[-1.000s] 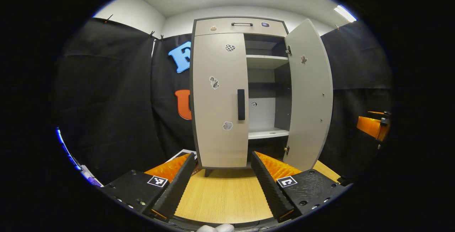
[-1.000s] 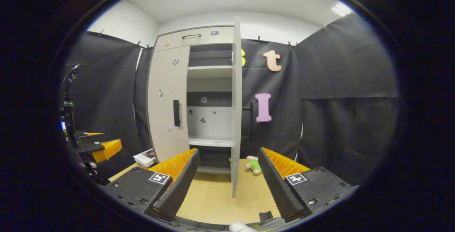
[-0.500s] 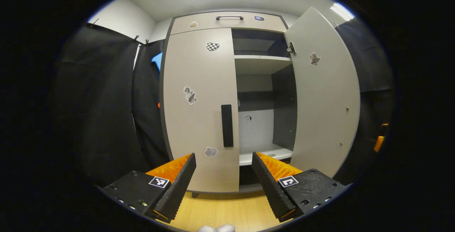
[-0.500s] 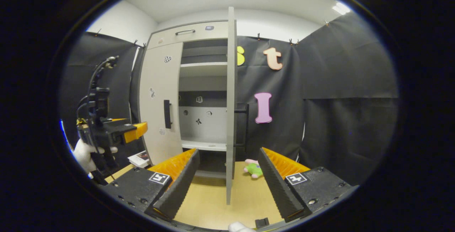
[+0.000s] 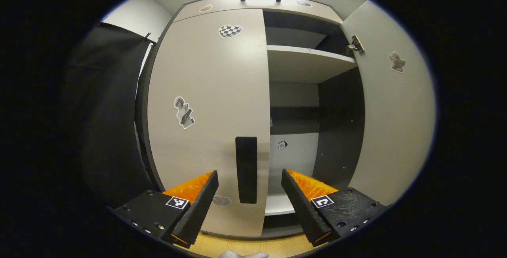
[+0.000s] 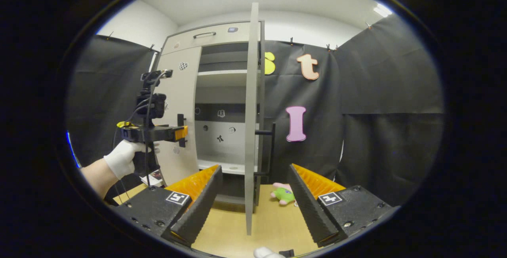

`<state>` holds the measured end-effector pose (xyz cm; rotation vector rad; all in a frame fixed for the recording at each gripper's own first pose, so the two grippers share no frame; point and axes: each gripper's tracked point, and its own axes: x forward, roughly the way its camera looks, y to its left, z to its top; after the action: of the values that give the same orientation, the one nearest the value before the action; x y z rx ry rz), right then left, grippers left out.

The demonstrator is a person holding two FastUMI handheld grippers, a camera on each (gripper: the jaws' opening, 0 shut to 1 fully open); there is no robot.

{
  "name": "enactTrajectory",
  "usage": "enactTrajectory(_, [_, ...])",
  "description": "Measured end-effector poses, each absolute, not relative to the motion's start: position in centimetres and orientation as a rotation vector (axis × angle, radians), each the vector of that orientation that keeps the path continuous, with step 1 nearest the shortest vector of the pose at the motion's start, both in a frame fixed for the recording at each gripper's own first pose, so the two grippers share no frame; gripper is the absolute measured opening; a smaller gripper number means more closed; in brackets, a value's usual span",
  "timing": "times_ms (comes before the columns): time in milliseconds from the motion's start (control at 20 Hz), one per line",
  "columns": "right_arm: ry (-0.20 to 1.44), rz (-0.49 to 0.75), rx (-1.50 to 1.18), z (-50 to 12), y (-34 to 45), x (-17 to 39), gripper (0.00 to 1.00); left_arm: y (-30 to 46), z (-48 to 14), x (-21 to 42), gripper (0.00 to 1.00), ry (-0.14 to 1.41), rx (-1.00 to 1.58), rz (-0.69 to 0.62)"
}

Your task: Open the right door of the double-door shoe cabinet with the right hand, and open the left door with the left hand.

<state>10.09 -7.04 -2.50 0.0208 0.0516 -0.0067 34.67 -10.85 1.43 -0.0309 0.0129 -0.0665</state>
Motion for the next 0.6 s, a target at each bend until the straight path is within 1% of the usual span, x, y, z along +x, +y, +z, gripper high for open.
enactTrajectory(150, [0.059, 0.005, 0.011, -2.9, -7.2, 10.6, 1.0, -10.2, 1.4, 37.0, 0.96, 0.015, -0.012, -0.038])
enactTrajectory(250, [0.063, 0.013, 0.011, -3.0, -7.3, 11.1, 1.0, -10.4, 1.0, 37.8, 0.95, 0.034, -0.029, -0.047])
enactTrajectory(350, [0.064, 0.018, 0.012, -3.1, -7.4, 11.5, 1.0, -10.4, 0.5, 38.4, 0.9, 0.044, -0.028, -0.048])
enactTrajectory(450, [0.066, 0.022, 0.013, -3.2, -7.4, 11.7, 1.0, -10.5, -0.1, 38.9, 0.81, 0.063, -0.034, -0.061])
enactTrajectory(500, [0.066, 0.025, 0.015, -3.2, -7.4, 11.8, 1.0, -10.9, -0.7, 39.0, 0.71, 0.078, -0.046, -0.08])
enactTrajectory(550, [0.065, 0.024, 0.014, -3.2, -7.4, 11.8, 1.0, -11.0, 0.0, 39.0, 0.58, 0.054, -0.043, -0.091])
enactTrajectory(600, [0.062, 0.023, 0.014, -3.1, -7.5, 11.9, 1.0, -11.1, -0.3, 39.0, 0.45, 0.062, -0.03, -0.095])
